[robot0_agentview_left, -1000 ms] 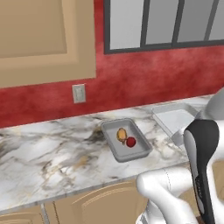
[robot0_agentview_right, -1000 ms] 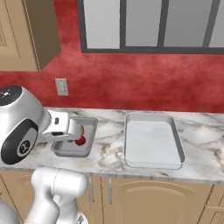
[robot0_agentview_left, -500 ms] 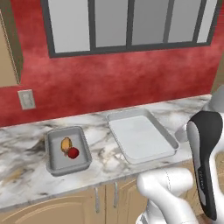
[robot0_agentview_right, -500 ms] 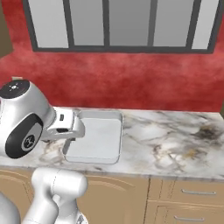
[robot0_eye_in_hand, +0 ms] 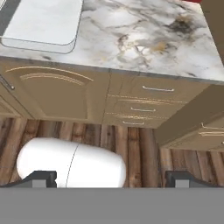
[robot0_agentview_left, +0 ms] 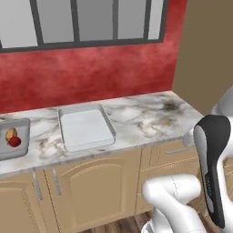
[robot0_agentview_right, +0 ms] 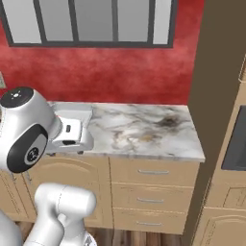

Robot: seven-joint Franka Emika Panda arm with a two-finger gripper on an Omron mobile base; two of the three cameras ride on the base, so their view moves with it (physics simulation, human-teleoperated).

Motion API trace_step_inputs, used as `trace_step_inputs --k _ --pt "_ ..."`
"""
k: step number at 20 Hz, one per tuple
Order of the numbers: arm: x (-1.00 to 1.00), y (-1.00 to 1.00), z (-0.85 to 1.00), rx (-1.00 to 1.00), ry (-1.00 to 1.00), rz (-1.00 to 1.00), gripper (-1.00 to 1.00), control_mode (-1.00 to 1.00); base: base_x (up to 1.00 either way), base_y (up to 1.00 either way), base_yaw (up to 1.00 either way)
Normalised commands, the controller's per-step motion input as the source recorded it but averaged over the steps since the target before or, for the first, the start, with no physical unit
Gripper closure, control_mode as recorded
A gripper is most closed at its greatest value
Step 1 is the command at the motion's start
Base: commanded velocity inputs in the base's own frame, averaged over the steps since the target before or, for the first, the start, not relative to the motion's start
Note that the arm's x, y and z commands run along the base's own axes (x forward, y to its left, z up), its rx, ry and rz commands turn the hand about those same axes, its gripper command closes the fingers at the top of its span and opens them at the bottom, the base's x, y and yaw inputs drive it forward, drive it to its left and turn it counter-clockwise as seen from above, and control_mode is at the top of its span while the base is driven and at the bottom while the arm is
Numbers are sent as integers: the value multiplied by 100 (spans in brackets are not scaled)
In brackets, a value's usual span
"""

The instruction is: Place one tomato and one chicken drumstick in each tupperware on the nearby counter, to pack two identical lunches.

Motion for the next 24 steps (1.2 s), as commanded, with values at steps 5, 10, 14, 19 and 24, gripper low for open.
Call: trace_step_inputs --k 5,10,14,19,24 --pt "0 0 0 0 0 0 -100 100 -72 -97 0" --pt "0 0 0 0 0 0 -100 100 -1 -100 0" --pt "0 0 0 0 0 0 -100 100 0 -100 0" --pt "0 0 0 0 0 0 -100 100 0 -100 0" --pt "0 0 0 0 0 0 -100 100 0 -100 0"
